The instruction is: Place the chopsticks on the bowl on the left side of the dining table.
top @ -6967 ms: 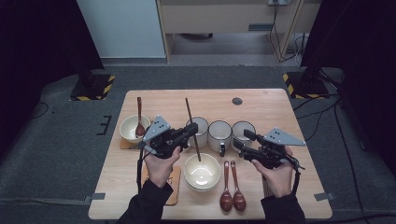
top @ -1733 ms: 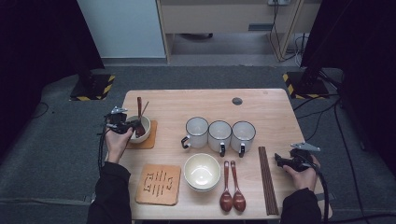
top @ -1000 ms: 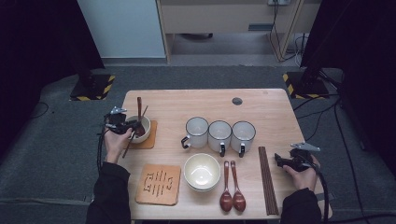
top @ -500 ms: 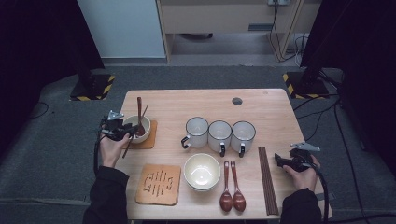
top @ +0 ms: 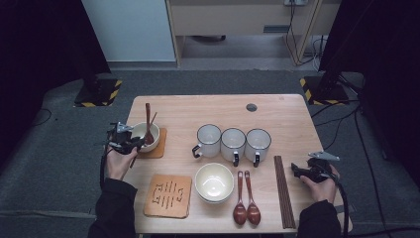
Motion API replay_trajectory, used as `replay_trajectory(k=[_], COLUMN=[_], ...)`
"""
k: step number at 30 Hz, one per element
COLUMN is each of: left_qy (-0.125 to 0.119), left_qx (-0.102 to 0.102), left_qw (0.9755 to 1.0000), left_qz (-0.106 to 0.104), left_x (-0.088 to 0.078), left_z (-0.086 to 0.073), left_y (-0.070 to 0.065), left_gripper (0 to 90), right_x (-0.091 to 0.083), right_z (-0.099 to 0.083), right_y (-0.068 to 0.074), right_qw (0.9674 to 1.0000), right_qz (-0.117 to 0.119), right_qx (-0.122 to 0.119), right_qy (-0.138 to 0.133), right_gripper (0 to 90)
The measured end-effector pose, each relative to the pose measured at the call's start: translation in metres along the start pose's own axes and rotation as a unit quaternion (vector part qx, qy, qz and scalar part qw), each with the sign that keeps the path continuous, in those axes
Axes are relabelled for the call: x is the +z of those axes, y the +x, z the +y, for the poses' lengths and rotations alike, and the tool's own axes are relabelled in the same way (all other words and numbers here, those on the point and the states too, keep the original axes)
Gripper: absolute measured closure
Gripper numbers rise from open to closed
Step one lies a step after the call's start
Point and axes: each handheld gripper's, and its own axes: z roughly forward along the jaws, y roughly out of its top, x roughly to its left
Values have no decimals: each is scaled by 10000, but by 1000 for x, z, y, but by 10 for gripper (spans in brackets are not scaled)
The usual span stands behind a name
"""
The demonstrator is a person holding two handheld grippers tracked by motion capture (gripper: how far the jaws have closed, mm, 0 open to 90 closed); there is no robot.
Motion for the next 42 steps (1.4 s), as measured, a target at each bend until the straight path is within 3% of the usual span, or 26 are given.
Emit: replay_trajectory(k=[6,12,20,33,42], left_qy=[27,21,-45,-131,-356], left_qx=[-77,-63,-110,-15,-47], left_qw=[10000,10000,9999,9999,9993], left_qz=[-58,-47,-19,-20,52], left_x=[0,2,7,13,6], left_z=[-1,0,3,7,7], left_y=[2,3,5,7,6], left_gripper=[821,839,840,835,753], right_x=[0,0,0,0,0], right_z=[0,0,0,0,0], right_y=[0,0,0,0,0], right_qw=[10000,10000,10000,10000,10000], right_qz=[4,-2,3,3,-6], right_qx=[-3,-4,-12,-13,-11], right_qy=[6,-3,-2,-4,-4], right_gripper=[187,187,186,186,190])
